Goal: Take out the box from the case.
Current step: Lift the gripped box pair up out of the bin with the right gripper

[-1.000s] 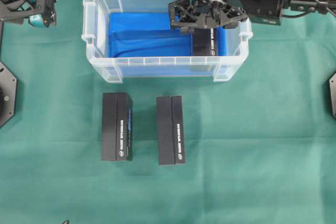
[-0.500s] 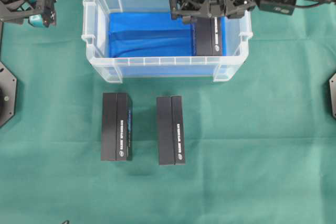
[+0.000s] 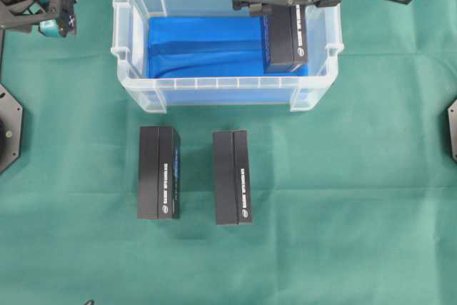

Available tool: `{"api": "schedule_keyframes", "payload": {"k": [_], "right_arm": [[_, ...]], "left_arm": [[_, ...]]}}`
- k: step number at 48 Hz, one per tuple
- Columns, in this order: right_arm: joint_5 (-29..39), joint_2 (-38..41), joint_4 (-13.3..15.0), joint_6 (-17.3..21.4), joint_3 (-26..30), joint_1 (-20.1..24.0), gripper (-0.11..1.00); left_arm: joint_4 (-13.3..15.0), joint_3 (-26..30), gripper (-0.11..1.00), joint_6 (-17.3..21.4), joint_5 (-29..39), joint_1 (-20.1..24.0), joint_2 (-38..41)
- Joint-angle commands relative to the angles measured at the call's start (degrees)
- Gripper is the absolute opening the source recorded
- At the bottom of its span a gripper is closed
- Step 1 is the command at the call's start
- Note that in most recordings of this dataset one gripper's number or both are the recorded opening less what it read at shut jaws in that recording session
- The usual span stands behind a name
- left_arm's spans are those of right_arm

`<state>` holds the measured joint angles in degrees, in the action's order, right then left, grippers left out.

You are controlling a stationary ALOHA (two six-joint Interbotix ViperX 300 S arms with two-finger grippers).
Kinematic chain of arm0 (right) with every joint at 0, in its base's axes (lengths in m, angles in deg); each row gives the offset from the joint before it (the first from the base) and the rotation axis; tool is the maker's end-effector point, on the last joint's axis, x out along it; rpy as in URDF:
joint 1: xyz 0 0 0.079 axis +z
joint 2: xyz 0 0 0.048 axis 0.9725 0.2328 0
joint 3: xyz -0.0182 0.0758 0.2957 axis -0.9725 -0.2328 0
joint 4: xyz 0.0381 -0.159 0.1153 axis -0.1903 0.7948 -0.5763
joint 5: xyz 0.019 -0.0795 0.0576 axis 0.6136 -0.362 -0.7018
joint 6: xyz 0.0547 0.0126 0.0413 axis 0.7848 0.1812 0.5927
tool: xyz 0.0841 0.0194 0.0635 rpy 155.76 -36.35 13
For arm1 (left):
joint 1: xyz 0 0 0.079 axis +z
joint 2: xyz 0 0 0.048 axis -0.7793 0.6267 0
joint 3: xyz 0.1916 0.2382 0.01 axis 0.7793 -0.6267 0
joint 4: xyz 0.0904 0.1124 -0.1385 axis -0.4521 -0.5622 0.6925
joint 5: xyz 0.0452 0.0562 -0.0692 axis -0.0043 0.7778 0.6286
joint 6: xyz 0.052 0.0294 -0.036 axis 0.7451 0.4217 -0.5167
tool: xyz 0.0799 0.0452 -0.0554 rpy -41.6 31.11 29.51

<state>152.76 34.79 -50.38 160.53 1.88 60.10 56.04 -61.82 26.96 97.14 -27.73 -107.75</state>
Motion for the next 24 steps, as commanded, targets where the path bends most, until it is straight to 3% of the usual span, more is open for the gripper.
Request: {"api": "schedule_keyframes", "payload": {"k": [1,24], "right_arm": [[1.85,-2.99,0.18,-0.35,3.34,0.18,0.66],[9.67,-2.99,1.23,-1.41,11.78,0.79,0.66]], "left_arm": [[0.0,0.7,0.94,0.0,-0.18,-0.18,-0.53],[0.0,0.7,0.94,-0.18,-0.18,-0.26,-0.53]]}}
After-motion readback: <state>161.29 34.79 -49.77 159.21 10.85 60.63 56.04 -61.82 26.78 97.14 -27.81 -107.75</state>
